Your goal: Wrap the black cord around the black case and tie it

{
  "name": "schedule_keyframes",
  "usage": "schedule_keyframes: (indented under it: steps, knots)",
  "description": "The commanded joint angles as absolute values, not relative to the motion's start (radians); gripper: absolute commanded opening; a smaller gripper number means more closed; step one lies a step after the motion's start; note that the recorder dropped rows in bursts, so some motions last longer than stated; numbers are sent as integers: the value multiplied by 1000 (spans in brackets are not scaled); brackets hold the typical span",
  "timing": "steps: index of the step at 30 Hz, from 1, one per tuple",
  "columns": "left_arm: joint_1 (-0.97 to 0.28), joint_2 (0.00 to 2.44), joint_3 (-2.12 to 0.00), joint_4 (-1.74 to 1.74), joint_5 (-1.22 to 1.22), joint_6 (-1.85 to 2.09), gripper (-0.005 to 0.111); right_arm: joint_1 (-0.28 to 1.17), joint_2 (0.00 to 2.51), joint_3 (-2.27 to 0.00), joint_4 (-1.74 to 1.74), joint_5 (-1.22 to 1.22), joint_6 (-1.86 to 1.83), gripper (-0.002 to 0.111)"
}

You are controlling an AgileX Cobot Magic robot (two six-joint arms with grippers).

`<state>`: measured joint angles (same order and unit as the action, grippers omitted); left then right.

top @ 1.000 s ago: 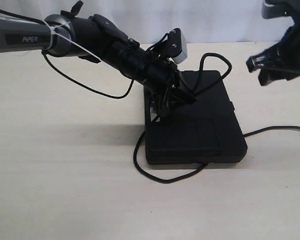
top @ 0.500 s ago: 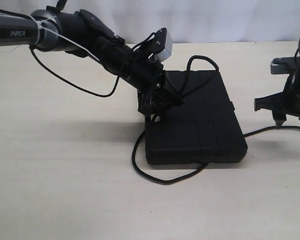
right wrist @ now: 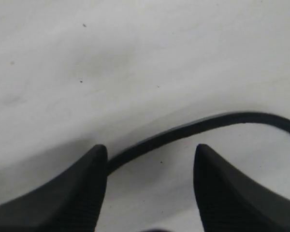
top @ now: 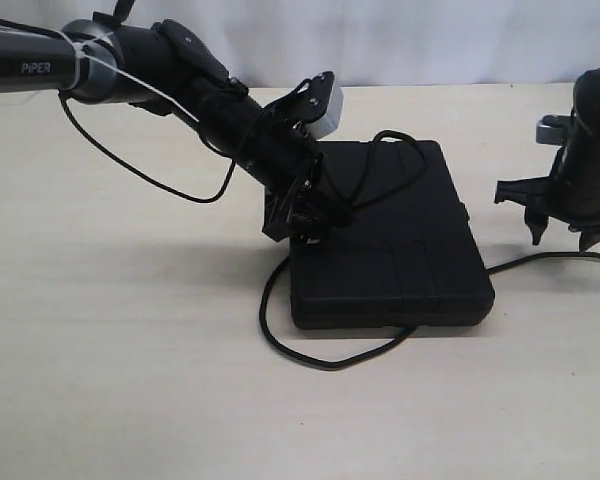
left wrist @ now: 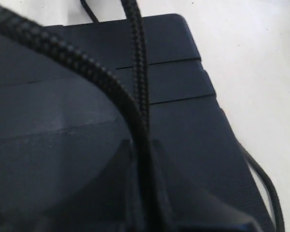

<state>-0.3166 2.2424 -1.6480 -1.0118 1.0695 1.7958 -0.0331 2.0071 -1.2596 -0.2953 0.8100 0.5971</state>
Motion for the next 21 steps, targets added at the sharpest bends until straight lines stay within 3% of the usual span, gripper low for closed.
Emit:
schedule_keyframes:
  steps: [1, 12, 18, 21]
  knots:
    - [-315, 2238, -1638, -1006, 990, 1771, 0, -92, 2020, -1265, -189, 808, 658, 51]
    - [-315, 2238, -1637, -1006, 1003, 1772, 0, -98, 2028, -1203, -172, 681, 798, 51]
    - [-315, 2238, -1637, -1006, 1003, 1772, 0, -98, 2042, -1203, -168, 680, 812, 29]
    - [-315, 2238, -1637, -1006, 1003, 1772, 0, -98, 2067, -1203, -165, 674, 812, 24]
